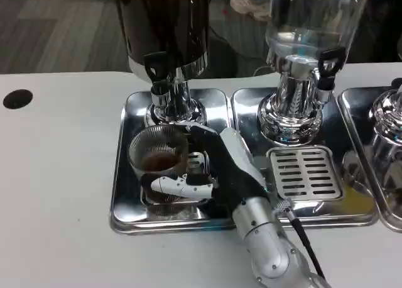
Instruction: Grasp the cup under the faucet to collect the drink, then remove the cup.
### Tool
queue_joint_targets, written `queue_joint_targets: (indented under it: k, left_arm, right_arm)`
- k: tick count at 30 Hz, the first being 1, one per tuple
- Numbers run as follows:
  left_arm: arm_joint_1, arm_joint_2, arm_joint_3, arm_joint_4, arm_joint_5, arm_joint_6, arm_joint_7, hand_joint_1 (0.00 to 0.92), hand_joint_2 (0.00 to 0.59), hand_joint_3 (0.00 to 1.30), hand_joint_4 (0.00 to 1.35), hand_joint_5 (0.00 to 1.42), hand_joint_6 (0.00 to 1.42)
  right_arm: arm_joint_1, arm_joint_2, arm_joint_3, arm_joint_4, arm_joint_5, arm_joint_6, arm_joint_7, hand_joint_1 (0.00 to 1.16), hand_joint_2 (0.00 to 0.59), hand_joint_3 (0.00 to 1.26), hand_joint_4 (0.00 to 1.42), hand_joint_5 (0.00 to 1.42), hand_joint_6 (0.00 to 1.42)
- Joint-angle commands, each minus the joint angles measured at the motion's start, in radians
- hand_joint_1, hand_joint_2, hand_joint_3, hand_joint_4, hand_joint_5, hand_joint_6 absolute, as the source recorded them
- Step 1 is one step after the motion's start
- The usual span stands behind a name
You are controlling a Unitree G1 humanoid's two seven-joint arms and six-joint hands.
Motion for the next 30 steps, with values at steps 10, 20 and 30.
queue_joint_targets:
  k: [10,20,30]
  left_arm:
    - [-0.026,0.002,-0.019,-0.002,0.005,0.006,-0.014,0.000,0.097,0.34,0.22,0.30,0.56]
    - [-0.058,0.003,-0.053,-0.021,0.023,0.031,-0.042,0.000,0.094,0.34,0.23,0.31,0.56]
    - [-0.102,0.006,-0.104,-0.042,0.058,0.073,-0.078,0.000,0.091,0.34,0.23,0.31,0.56]
  right_arm:
    - [0.067,-0.016,-0.029,-0.105,0.023,-0.029,0.012,0.74,0.080,0.39,0.40,0.39,0.18]
    - [0.156,-0.081,-0.068,-0.278,0.032,-0.015,0.087,0.74,0.084,0.40,0.41,0.40,0.18]
    - [0.261,-0.133,-0.116,-0.413,0.072,-0.019,0.151,0.74,0.084,0.41,0.42,0.41,0.18]
